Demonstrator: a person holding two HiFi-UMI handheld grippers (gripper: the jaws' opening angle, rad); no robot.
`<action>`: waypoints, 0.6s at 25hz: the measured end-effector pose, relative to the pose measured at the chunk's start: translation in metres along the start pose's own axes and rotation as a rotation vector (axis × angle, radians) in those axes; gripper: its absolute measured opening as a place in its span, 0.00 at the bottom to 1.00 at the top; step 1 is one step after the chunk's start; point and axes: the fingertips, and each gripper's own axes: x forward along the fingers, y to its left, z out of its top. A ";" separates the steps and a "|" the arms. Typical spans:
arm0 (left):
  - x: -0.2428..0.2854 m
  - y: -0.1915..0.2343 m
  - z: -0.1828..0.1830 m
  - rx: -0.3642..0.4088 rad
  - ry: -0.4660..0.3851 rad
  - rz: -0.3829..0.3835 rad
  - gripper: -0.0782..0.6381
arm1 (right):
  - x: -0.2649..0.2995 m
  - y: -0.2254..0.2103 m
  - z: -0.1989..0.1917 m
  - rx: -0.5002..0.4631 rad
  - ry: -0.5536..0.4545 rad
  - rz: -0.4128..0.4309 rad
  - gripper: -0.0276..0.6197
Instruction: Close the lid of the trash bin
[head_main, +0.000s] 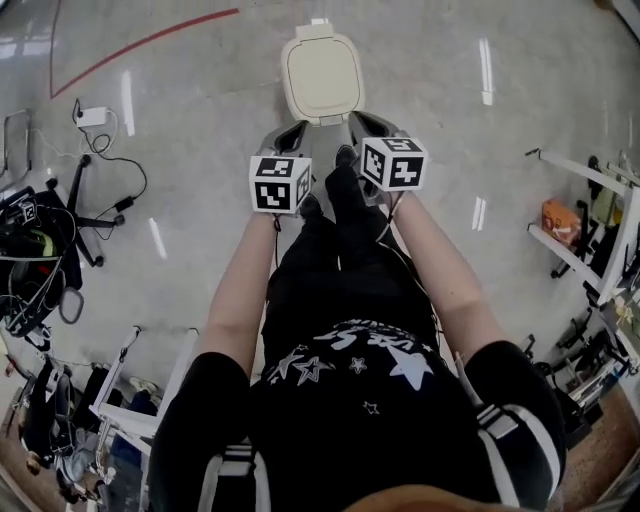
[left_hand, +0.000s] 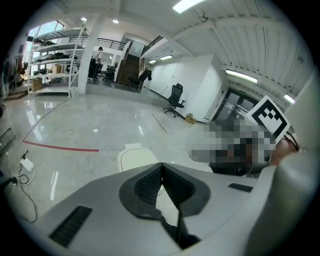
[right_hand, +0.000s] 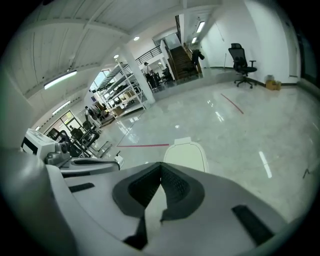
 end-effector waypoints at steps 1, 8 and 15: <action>-0.008 -0.002 0.003 -0.004 -0.006 -0.003 0.13 | -0.007 0.005 0.004 0.000 -0.014 0.000 0.05; -0.072 -0.019 0.030 0.003 -0.081 -0.022 0.13 | -0.069 0.043 0.047 -0.042 -0.178 -0.001 0.05; -0.110 -0.031 0.051 0.042 -0.133 -0.027 0.13 | -0.117 0.068 0.060 -0.072 -0.262 0.056 0.05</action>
